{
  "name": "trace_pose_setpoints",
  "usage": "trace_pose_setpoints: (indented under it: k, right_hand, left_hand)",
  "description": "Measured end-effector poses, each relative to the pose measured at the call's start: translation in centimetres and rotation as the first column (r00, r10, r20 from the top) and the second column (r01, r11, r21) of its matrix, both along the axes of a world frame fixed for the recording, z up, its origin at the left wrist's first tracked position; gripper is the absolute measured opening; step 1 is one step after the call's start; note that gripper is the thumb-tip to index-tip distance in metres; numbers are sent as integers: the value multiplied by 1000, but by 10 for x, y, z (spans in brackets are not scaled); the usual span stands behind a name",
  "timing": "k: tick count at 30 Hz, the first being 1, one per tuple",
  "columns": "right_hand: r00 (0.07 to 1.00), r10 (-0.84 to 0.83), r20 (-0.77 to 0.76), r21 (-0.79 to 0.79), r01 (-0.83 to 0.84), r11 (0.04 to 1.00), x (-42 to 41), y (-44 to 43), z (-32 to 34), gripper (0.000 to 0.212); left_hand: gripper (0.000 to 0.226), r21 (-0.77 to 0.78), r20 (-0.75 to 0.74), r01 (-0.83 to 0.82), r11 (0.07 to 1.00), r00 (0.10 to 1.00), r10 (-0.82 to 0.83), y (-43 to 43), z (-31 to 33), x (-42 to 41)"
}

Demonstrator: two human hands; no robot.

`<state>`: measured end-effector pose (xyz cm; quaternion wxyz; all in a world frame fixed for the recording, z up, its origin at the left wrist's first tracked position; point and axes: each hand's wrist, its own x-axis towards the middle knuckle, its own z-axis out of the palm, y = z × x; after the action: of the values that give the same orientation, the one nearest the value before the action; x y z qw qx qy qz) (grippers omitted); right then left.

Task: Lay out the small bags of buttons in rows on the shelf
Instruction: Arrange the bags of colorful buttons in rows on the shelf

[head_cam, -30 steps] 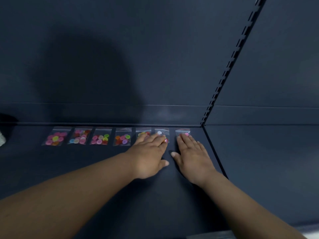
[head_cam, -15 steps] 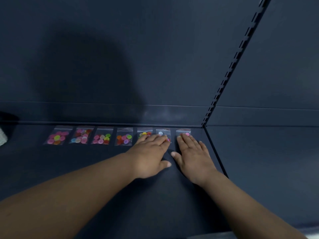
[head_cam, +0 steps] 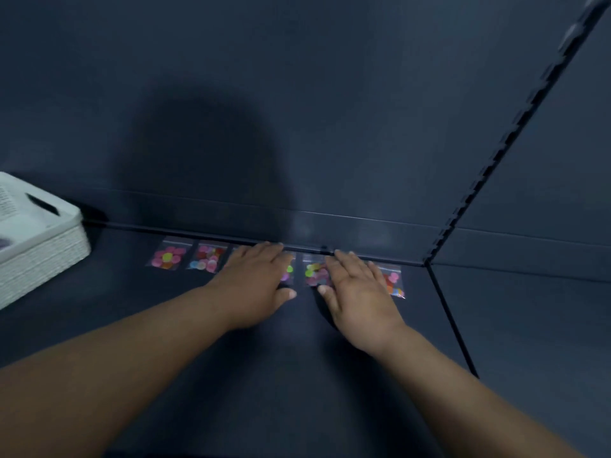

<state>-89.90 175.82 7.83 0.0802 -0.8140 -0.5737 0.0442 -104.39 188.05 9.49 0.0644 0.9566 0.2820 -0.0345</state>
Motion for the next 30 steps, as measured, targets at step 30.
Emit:
trace_pose_setpoints:
  k: [30]
  right_hand:
    - [860, 500, -100, 146, -484, 863, -307, 230, 78, 56]
  left_hand:
    - [59, 56, 178, -503, 862, 855, 487, 149, 72, -368]
